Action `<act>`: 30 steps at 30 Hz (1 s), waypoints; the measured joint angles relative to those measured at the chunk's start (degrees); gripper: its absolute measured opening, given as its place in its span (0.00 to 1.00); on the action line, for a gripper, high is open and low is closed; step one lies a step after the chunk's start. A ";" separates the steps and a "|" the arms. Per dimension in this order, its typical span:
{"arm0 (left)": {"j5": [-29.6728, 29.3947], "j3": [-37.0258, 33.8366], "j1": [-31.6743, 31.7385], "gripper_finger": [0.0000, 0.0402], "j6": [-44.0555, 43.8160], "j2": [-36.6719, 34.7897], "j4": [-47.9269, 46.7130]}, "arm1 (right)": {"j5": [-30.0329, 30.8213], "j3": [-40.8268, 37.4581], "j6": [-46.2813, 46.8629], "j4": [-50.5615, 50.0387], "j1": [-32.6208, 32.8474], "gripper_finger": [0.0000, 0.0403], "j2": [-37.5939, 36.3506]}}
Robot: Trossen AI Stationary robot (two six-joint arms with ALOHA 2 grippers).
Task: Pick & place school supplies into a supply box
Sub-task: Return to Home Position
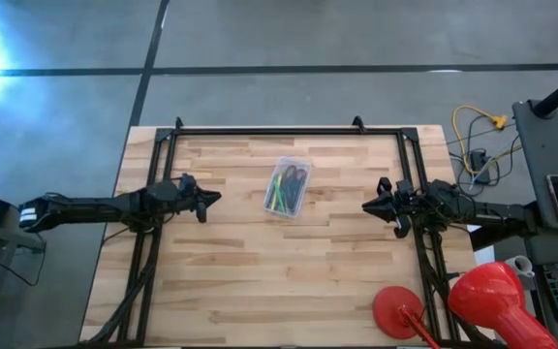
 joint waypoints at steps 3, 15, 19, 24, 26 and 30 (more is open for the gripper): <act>0.00 0.00 0.00 0.08 0.01 1.14 -0.02 | 0.00 0.00 0.00 0.00 0.00 0.12 0.00; 0.00 0.00 0.00 0.08 0.01 3.53 0.00 | 0.00 0.00 0.00 0.00 0.00 0.12 0.00; 0.00 0.00 0.00 0.08 -0.01 3.53 0.00 | 0.00 0.00 0.02 0.00 0.00 0.12 0.00; 0.00 0.00 0.01 0.08 0.01 3.53 0.00 | 0.00 0.00 0.01 0.00 0.00 0.12 0.00; 0.00 0.00 0.02 0.08 0.01 3.53 0.00 | 0.00 0.00 0.00 0.00 0.00 0.12 0.00; 0.00 0.00 0.02 0.08 0.01 3.53 0.00 | 0.00 0.00 0.00 0.00 0.00 0.12 0.00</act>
